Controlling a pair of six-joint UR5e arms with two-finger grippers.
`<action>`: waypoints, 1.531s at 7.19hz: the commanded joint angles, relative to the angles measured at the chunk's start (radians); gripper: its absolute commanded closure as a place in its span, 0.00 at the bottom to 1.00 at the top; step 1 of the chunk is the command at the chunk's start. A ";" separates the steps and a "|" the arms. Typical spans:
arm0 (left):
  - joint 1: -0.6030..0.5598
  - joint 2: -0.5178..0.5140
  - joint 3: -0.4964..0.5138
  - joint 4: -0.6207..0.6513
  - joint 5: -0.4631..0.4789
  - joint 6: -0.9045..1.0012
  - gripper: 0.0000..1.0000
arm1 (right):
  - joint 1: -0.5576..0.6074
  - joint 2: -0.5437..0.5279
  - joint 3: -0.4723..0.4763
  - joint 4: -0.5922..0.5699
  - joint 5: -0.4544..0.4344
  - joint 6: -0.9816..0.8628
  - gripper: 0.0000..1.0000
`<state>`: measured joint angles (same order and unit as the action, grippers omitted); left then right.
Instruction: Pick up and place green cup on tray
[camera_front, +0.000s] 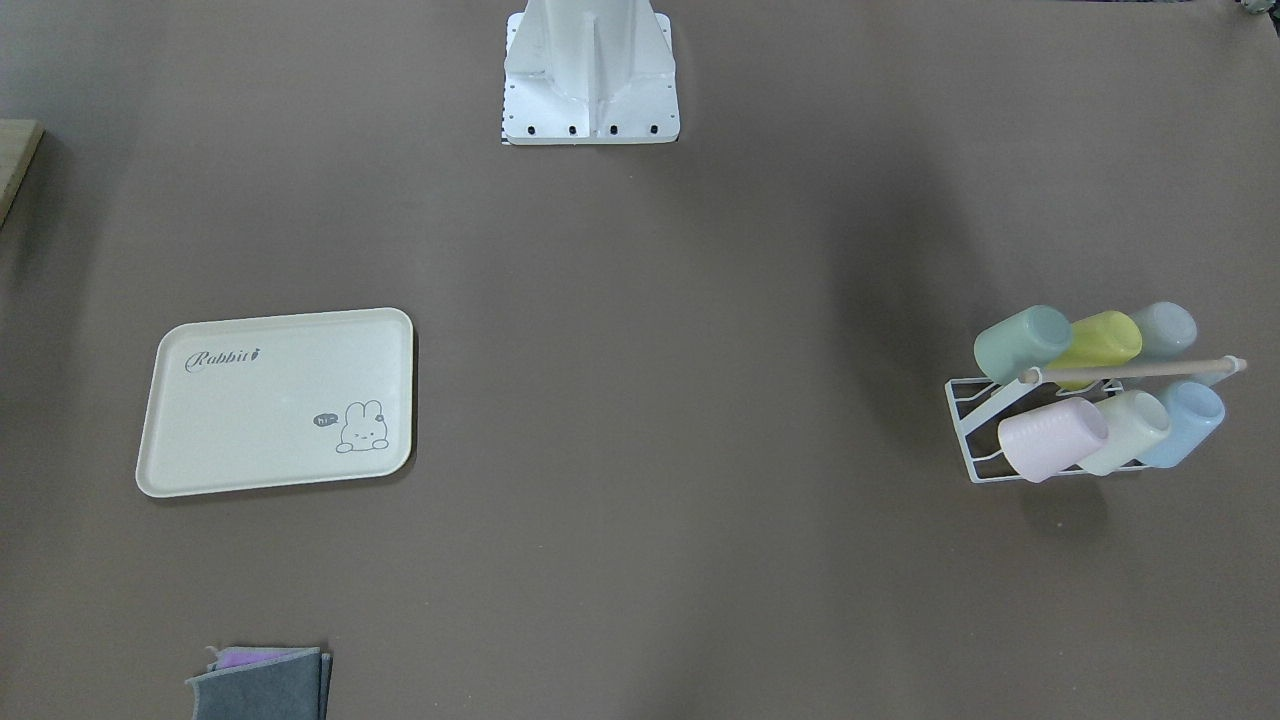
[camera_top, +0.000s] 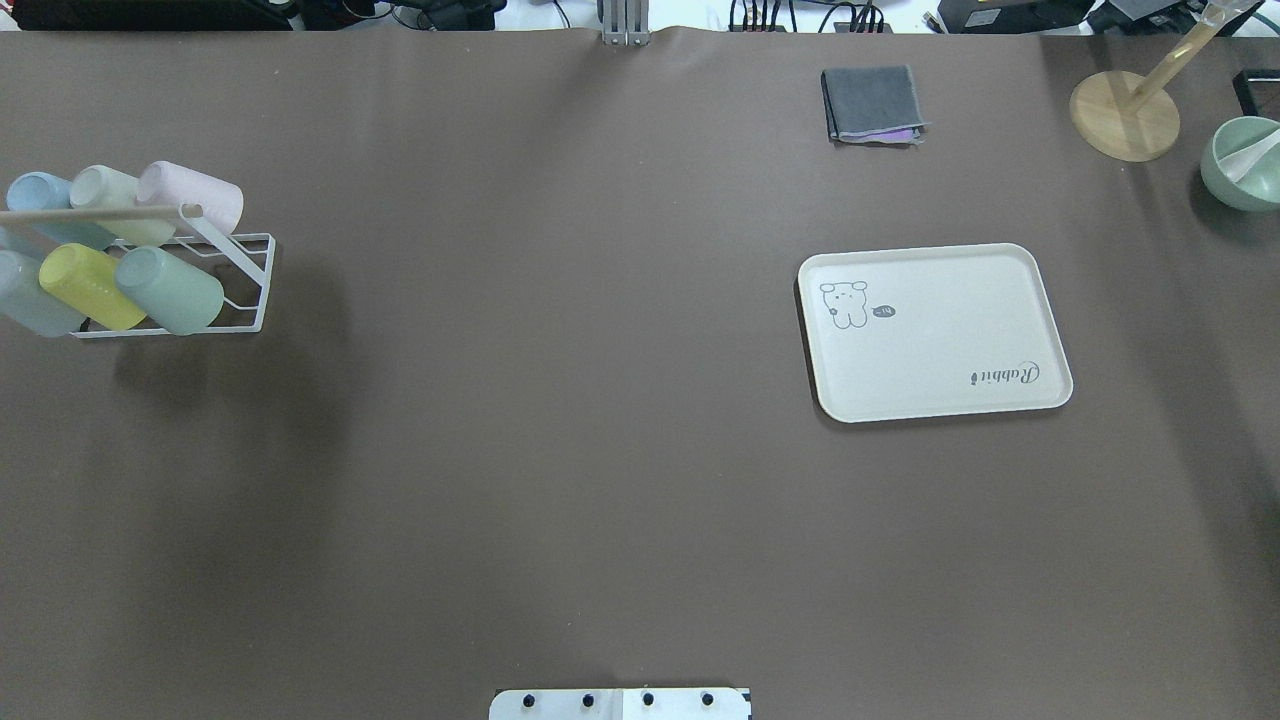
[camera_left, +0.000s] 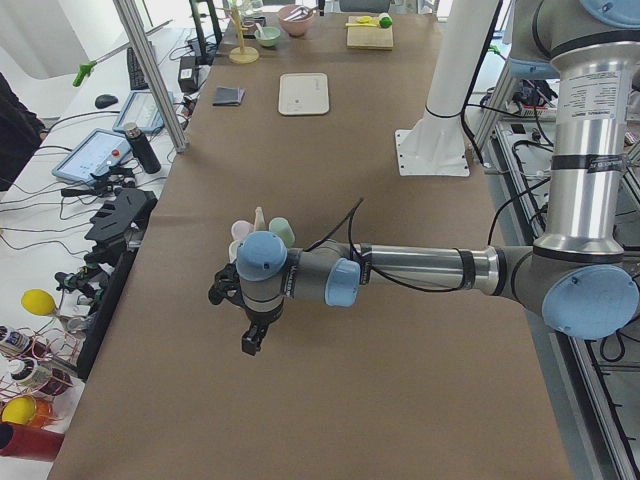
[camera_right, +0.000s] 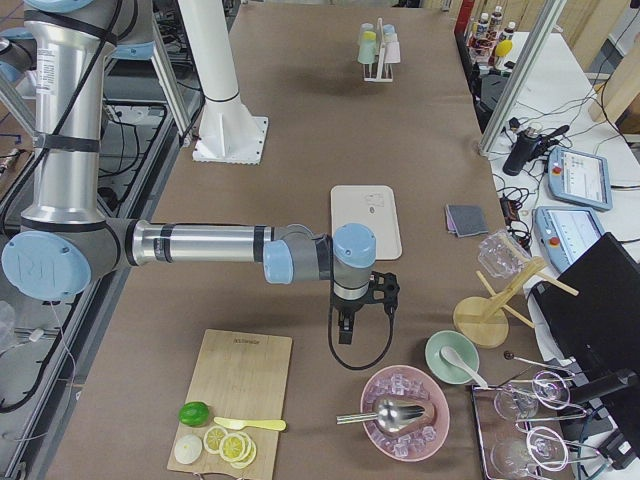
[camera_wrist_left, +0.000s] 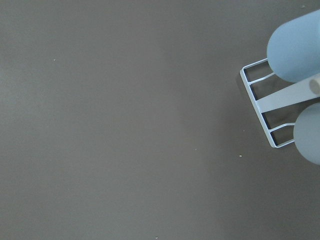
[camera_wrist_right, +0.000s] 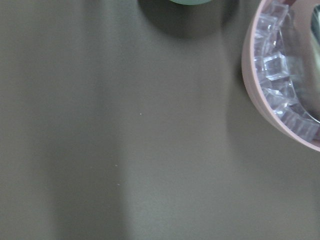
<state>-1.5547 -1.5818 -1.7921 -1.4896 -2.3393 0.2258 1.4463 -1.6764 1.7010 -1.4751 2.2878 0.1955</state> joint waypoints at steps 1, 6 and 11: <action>0.050 -0.017 -0.135 0.150 0.001 0.000 0.02 | -0.125 0.056 -0.004 0.053 0.030 0.161 0.00; 0.395 -0.455 -0.289 0.767 0.200 -0.081 0.02 | -0.424 0.214 -0.173 0.395 -0.065 0.525 0.00; 0.896 -0.420 -0.461 0.750 0.590 -0.264 0.03 | -0.438 0.236 -0.188 0.443 -0.067 0.510 0.22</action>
<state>-0.7812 -2.0163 -2.2173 -0.7356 -1.8626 0.0195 1.0073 -1.4353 1.5136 -1.0347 2.2201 0.7113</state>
